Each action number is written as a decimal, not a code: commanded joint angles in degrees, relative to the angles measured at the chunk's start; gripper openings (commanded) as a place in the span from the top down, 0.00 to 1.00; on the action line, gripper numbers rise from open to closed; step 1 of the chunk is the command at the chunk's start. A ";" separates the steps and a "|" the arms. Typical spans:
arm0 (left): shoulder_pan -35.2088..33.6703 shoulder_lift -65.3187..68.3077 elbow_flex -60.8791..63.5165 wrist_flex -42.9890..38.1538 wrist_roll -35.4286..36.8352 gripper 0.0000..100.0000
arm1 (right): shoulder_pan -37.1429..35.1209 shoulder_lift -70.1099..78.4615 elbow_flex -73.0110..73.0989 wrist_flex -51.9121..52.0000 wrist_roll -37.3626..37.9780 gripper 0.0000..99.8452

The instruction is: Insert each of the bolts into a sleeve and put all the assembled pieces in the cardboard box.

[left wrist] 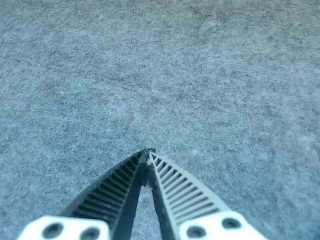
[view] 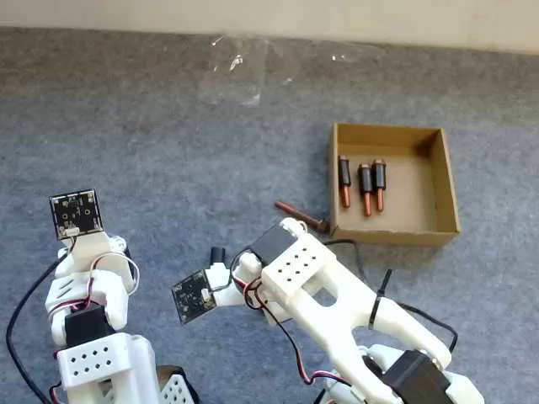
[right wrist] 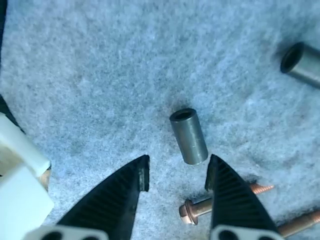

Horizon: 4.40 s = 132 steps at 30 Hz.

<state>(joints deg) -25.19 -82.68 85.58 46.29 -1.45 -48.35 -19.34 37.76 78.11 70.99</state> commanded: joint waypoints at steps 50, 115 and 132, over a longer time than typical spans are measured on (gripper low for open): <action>-0.75 -0.13 1.01 -1.41 -5.27 0.99 | 2.07 -1.54 21.05 -31.69 13.19 0.83; 2.86 -0.13 0.84 -1.05 -5.36 0.99 | 23.87 -62.37 13.67 -17.36 -49.76 0.99; 9.98 0.40 -6.90 10.37 -12.22 0.99 | 24.75 -76.18 25.36 -17.54 -67.34 0.99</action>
<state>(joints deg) -20.18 -82.68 84.35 51.47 -10.95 -24.53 -91.87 62.99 62.46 5.05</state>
